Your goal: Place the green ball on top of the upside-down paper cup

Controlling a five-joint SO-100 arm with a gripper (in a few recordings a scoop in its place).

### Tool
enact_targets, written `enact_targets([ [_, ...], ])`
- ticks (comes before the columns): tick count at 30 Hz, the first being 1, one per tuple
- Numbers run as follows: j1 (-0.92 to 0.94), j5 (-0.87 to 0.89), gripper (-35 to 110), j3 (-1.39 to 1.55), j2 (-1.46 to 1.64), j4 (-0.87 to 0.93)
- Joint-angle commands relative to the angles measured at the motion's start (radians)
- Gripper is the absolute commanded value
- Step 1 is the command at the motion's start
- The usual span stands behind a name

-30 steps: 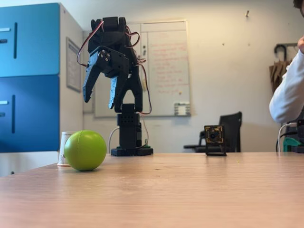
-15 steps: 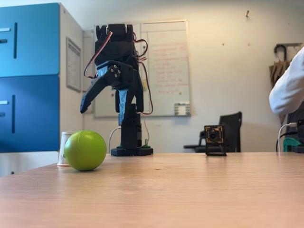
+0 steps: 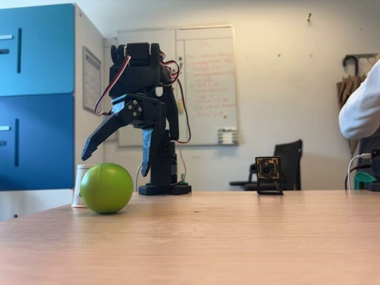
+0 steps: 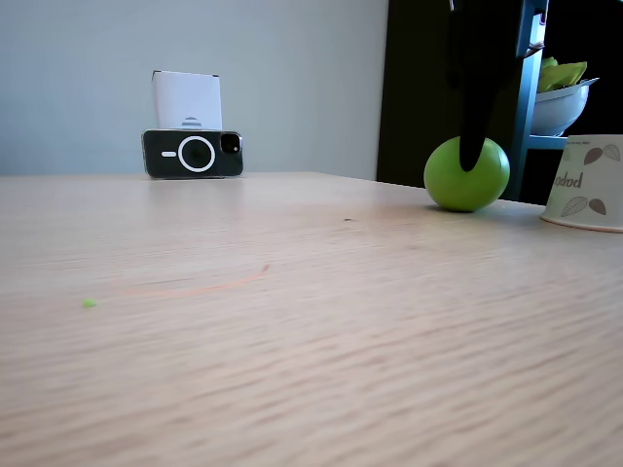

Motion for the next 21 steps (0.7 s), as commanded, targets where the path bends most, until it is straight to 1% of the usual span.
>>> enact_targets([
  [1,0.021,0.002,48,-0.038,-0.009,-0.020],
  [10,0.021,0.003,47,-0.051,-0.067,-0.075],
  [14,0.018,0.012,41,-0.064,-0.084,-0.087],
  [21,0.018,0.012,23,-0.058,-0.094,-0.110],
])
